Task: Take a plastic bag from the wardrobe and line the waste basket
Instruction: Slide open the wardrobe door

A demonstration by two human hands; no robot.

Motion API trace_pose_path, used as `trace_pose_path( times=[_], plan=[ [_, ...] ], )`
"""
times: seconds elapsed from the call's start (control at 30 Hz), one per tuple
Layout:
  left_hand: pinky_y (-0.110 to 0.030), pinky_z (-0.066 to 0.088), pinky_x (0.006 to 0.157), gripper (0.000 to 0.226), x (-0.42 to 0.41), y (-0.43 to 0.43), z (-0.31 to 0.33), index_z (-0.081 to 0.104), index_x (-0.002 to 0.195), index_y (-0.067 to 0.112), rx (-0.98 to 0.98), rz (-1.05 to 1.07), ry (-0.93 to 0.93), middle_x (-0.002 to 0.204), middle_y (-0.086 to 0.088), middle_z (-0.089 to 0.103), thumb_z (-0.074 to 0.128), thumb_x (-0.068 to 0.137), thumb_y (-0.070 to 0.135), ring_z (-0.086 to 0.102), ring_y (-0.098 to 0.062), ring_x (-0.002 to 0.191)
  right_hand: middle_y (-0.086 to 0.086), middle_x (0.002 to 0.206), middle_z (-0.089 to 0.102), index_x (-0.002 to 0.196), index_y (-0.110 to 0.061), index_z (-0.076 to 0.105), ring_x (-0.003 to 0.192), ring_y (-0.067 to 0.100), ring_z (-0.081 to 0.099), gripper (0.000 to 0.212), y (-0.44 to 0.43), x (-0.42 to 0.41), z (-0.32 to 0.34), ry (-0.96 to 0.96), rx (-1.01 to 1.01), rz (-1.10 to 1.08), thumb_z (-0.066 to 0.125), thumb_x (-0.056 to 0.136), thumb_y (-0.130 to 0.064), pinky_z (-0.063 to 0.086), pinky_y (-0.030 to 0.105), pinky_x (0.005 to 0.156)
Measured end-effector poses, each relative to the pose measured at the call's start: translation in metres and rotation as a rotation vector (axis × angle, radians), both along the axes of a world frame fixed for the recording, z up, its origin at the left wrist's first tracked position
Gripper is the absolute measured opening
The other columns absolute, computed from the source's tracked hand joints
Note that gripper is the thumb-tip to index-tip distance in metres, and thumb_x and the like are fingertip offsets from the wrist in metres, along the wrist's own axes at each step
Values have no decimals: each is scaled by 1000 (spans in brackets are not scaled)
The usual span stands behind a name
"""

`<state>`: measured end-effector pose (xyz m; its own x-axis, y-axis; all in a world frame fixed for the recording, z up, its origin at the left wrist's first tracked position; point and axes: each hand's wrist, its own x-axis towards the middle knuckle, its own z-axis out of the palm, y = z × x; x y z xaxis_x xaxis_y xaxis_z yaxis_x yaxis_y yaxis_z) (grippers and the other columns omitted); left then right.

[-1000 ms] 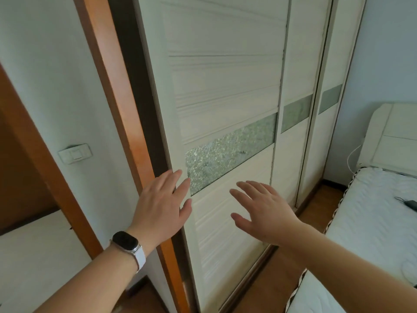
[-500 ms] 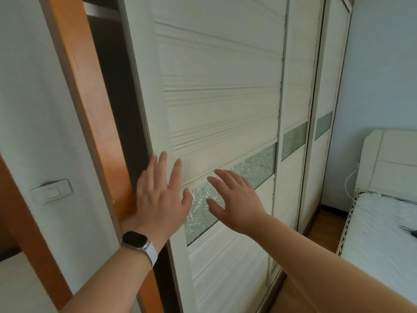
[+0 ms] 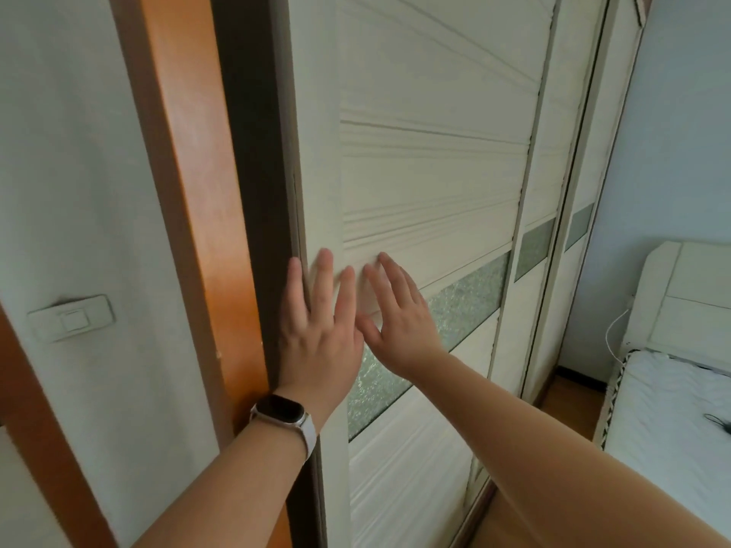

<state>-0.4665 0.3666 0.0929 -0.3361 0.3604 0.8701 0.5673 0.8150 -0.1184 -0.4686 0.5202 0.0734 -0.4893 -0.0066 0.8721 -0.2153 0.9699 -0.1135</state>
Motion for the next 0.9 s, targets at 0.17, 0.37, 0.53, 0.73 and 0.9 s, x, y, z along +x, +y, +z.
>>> trace_pose_path(
  times=[0.17,0.37,0.53,0.73,0.9],
  plan=[
    [-49,-3,120,54,-7,0,-10,32,149,6,-2,2,37,159,-22,17,44,99,23,10,-47,146,26,151,32,145,-5,32,141,42,31,61,7,-28,-13,97,52,1,42,97,-42,29,53,113],
    [-56,17,119,47,-11,16,-13,46,138,-2,187,-136,82,151,-25,33,46,94,14,15,-47,144,23,152,26,149,-15,22,140,45,30,61,17,-47,-21,155,71,9,27,100,-51,30,58,110],
    [-51,17,120,43,-21,32,-16,54,132,-1,283,-191,117,149,-24,38,49,92,11,20,-48,141,24,150,31,148,-18,24,137,43,35,60,29,-68,-25,276,37,31,24,99,-52,33,60,106],
    [-49,16,120,41,-35,68,-18,58,130,-1,312,-222,144,149,-16,31,46,94,16,20,-48,141,22,150,31,148,-19,26,138,42,33,59,61,-88,-30,354,4,57,21,100,-53,32,61,107],
    [-52,18,119,38,-53,111,-14,62,124,-3,313,-250,121,145,-21,37,53,90,11,34,-54,135,22,149,31,151,-21,23,135,44,36,61,104,-106,-28,378,1,68,23,99,-52,33,65,103]
  ],
)
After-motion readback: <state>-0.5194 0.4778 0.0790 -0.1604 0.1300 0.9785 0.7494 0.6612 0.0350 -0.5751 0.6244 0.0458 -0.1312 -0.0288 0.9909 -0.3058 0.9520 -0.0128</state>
